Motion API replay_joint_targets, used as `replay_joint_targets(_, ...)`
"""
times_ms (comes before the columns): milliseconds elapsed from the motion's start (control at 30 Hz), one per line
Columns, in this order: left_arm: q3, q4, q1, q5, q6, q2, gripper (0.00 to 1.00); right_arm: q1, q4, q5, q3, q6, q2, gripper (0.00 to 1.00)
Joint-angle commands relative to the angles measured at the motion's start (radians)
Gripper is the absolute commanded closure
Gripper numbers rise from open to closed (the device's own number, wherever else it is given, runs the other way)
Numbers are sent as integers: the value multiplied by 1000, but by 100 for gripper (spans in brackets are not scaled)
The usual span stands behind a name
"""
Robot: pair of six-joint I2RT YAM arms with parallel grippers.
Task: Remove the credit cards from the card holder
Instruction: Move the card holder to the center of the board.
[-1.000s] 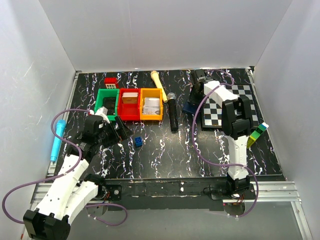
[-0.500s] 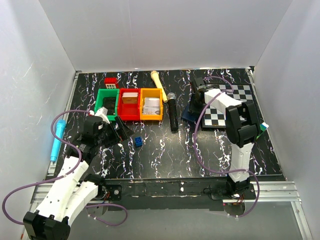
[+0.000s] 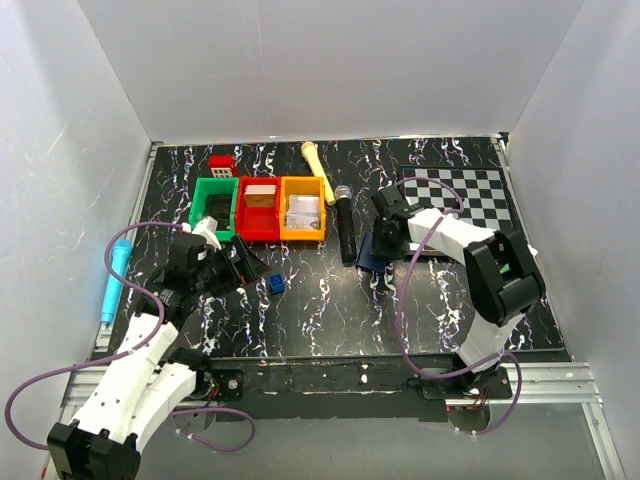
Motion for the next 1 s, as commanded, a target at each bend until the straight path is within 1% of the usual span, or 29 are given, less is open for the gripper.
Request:
replay_joint_targets(0,3,18,-6,27,8,2,2,44,-51,-17,-119,15,-53,53)
replay_joint_targets(100,7,18,-5,21,23,11,2,60,-54,-30,-165,22,-110,53)
replay_joint_targets(267,-6,44,-6,48,22,21,2,113,-57,-36,-245,36,-210,52)
replay_joint_targets(367,-35,77,-31,71,9,14,2,155,-52,-46,-288,50,-250,52)
replay_joint_targets(467,-54,102,-89,56,-14,27,2,198,-51,-54,-303,62,-266,51)
replay_joint_targets(500,-58,110,-116,44,-27,36,2,202,-55,-56,-305,65,-270,49)
replay_joint_targets(567,-55,114,-169,21,-44,54,2,201,-58,-45,-311,76,-299,44)
replay_joint_targets(667,-45,122,-221,-7,-58,83,2,201,-74,-2,-331,79,-386,33)
replay_joint_targets(733,-39,130,-247,-28,-63,103,2,198,-71,3,-351,76,-438,29)
replay_joint_targets(833,-20,145,-294,-54,-80,151,2,170,-57,-36,-380,84,-463,29)
replay_joint_targets(967,6,151,-370,-96,-103,212,2,106,43,-138,-426,95,-461,34)
